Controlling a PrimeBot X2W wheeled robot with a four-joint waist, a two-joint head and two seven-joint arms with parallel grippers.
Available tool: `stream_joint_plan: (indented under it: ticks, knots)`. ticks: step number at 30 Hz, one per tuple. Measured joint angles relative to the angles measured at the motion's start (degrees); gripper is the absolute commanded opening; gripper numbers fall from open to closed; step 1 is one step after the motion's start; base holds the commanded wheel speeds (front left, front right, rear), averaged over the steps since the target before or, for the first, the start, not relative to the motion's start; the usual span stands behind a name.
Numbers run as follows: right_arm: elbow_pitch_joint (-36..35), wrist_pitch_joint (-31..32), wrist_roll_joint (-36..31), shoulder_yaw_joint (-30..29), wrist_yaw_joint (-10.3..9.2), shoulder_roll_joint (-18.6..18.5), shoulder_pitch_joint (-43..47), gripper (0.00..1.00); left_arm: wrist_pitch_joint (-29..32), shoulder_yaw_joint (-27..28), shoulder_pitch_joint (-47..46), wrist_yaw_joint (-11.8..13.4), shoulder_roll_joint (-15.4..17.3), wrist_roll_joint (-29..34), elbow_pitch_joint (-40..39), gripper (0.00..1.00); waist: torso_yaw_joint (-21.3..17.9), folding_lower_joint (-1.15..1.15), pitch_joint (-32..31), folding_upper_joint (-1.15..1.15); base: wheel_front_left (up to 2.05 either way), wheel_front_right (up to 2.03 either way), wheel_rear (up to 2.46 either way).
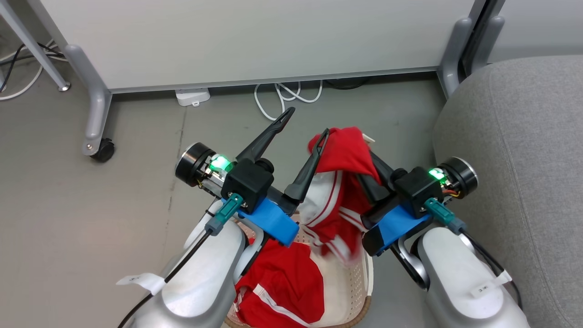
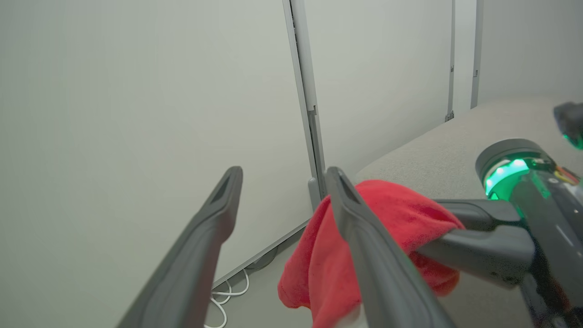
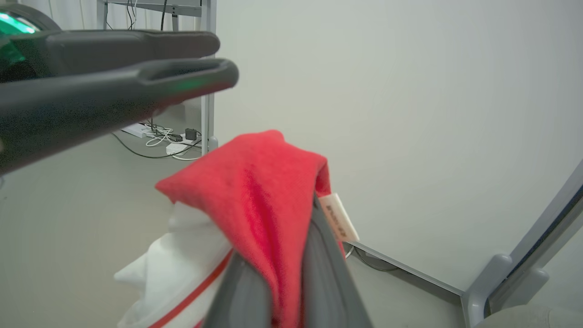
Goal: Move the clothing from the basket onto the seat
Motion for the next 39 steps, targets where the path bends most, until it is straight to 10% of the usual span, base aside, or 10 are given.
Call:
stream_joint_plan:
  ticks: [39]
  knots:
    - [-10.9,0.0,0.4,-18.2,0.00,0.0,7.7,0.00,0.0,-4.4,-0.2,-0.2,2.2,0.2,1.0,1.00,-16.6,0.00,6.2,0.00,0.00,0.00,0.00]
